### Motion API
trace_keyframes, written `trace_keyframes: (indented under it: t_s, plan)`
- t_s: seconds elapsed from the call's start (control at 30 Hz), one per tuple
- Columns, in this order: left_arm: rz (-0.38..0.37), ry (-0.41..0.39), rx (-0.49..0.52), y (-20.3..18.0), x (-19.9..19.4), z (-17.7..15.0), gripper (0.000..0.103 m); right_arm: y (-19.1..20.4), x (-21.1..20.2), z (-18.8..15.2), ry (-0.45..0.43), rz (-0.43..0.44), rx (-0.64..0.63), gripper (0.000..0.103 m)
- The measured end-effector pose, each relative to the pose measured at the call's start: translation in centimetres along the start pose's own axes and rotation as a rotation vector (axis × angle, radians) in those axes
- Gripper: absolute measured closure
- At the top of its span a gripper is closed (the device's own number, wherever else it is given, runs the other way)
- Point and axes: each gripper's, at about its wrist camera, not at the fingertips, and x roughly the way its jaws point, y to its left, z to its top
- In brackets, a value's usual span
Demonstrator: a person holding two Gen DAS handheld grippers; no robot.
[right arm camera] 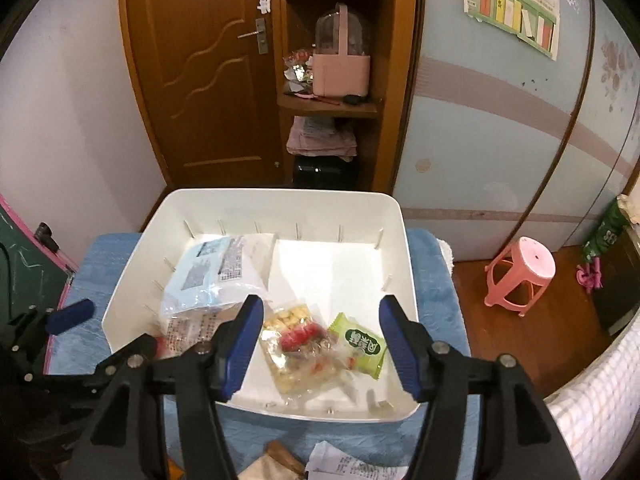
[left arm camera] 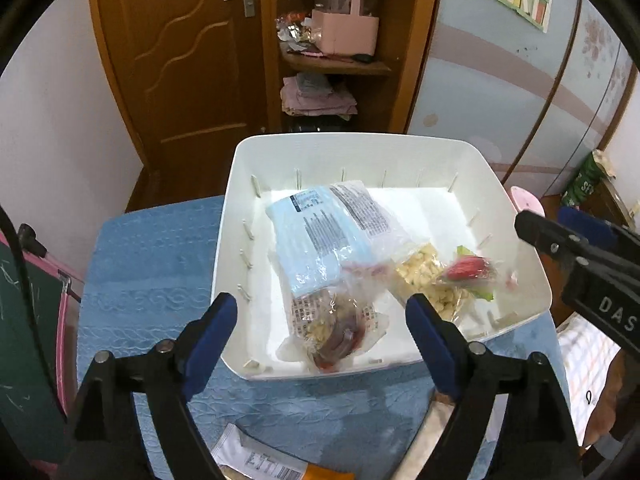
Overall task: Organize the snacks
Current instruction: 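Carry both bags into the white bin and open both tools, then withdraw both tools from the bin back over the remaining snacks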
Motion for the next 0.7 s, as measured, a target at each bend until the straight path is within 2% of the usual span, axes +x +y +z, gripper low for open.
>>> trace_keyframes:
  t_s: [0.33, 0.7]
  plan:
    - [-0.005, -0.024, -0.012, 0.7, -3.3, -0.9, 0.017, -0.4, -2.2, -0.6, 0.005, 0.013, 0.024, 0.042]
    - [0.011, -0.144, 0.065, -0.5, -13.3, -4.4, 0.017, -1.4, -10.1, -3.4, -0.053, -0.019, 0.038, 0.042]
